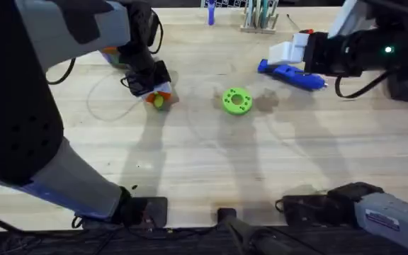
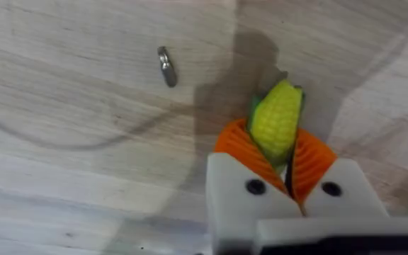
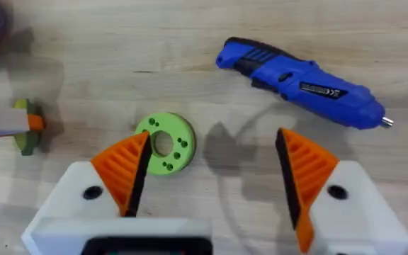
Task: Pick up the gripper from the table and insert it into the empty holder that is missing its gripper. Then pick up a screw, insert it into the mounting hole, and use the screwdriver to tighten it. Finally, clean up the table by picking up the vegetable and placing it into the bucket.
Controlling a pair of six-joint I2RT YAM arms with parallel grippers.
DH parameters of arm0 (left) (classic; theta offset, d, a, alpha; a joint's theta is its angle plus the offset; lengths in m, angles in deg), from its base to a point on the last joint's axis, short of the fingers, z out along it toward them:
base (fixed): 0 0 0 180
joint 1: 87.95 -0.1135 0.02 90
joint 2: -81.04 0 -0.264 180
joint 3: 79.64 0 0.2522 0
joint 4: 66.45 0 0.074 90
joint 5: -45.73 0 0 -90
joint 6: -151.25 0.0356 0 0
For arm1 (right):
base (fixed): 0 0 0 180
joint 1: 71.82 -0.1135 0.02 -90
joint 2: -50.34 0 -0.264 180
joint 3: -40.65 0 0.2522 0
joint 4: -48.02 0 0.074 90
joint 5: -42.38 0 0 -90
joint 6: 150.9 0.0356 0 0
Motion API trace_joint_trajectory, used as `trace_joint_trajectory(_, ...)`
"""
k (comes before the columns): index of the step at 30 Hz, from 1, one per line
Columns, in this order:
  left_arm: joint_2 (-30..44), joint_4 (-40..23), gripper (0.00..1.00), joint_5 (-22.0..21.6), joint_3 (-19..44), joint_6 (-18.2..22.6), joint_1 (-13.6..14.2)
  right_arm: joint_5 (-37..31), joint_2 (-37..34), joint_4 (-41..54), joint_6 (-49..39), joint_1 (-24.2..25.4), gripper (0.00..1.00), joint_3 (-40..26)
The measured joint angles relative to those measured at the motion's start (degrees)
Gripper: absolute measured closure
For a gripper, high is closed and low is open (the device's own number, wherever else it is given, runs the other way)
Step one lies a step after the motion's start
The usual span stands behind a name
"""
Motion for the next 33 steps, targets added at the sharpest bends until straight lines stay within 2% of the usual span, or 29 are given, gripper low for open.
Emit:
trace_joint_trajectory(7, -1.1, -0.1, 0.968, 2.7, 0.0, 0.0, -0.1, 0.0, 0.0, 0.0, 0.0, 0.0, 0.009, 0.0)
trace_joint_trajectory(12, -8.6, -1.3, 0.968, 2.9, 1.3, 1.6, -0.1, 0.0, 0.0, 0.0, 0.0, 0.0, 0.01, 0.0)
trace_joint_trajectory(15, -13.9, -1.3, 0.968, 1.2, 5.9, 3.9, -0.1, 0.0, 0.0, 0.0, 0.0, 0.0, 0.01, 0.0)
trace_joint_trajectory(18, -18.5, -1.1, 0.968, -2.6, 10.7, 6.8, -0.5, 0.0, 0.0, 0.0, 0.0, 0.0, 0.01, 0.0)
trace_joint_trajectory(20, -20.5, -0.6, 0.968, -5.3, 12.8, 8.6, -1.3, 0.0, 0.0, 0.0, 0.0, 0.0, 0.01, 0.0)
trace_joint_trajectory(25, -21.0, 3.1, 0.968, -9.7, 14.2, 14.0, -6.0, 0.0, 0.0, 0.0, 0.0, 0.0, 0.01, 0.0)
trace_joint_trajectory(28, -17.9, 6.4, 0.968, -10.8, 14.2, 16.2, -8.7, 0.0, 0.0, 0.0, 0.0, 0.0, 0.01, 0.0)
trace_joint_trajectory(33, -10.4, 12.0, 0.968, -11.5, 14.2, 17.7, -11.7, 0.0, 0.0, 0.0, 0.0, 0.0, 0.01, 0.0)
